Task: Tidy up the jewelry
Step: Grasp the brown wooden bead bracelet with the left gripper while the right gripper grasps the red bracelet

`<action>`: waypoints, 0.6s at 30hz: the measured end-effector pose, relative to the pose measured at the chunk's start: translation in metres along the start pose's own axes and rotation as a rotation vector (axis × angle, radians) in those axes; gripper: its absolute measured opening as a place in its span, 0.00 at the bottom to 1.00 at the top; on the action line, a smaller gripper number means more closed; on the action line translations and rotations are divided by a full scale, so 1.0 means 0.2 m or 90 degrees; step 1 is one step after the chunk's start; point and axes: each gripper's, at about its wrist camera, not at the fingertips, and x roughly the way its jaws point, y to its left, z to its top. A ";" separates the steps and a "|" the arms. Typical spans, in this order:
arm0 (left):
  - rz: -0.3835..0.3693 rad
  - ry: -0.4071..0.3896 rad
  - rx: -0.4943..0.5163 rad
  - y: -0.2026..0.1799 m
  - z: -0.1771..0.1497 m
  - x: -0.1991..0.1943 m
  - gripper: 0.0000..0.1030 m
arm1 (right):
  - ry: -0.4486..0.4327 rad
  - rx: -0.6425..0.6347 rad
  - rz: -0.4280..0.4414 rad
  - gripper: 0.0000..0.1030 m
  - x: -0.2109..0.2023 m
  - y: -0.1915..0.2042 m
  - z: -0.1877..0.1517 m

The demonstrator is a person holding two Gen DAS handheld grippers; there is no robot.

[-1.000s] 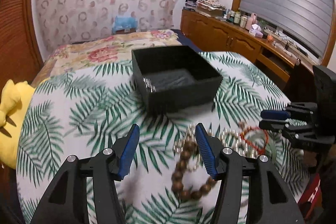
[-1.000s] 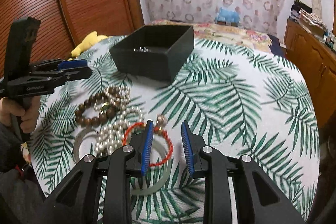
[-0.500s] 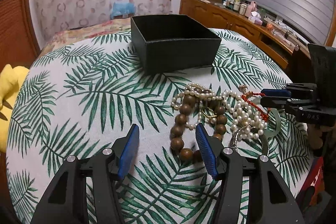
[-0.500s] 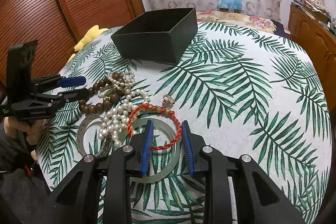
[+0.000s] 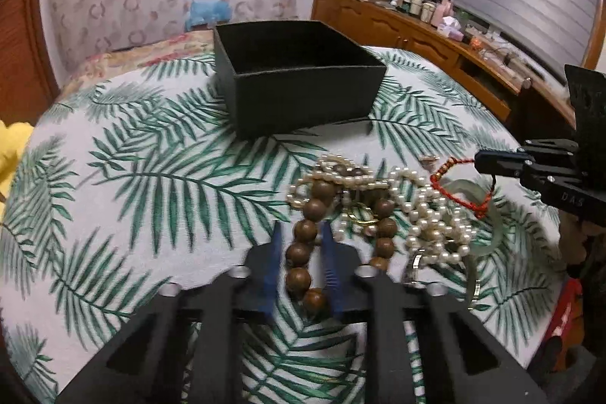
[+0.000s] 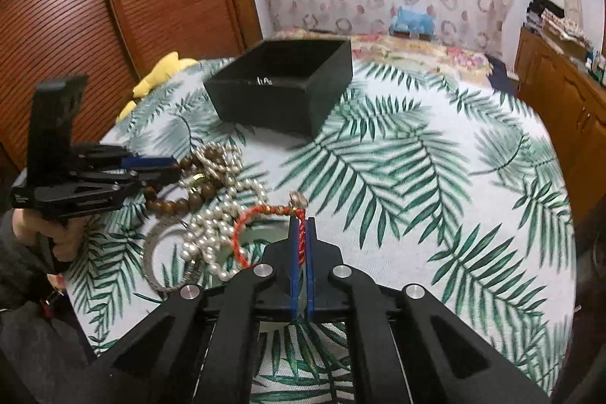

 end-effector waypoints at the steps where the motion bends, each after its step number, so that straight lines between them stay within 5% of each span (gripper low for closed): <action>1: -0.001 0.001 -0.004 0.00 0.00 0.00 0.12 | -0.006 -0.001 -0.002 0.03 -0.02 0.00 0.01; 18: -0.045 -0.091 0.023 -0.17 0.17 -0.38 0.12 | -0.049 -0.018 -0.005 0.03 -0.16 0.09 0.10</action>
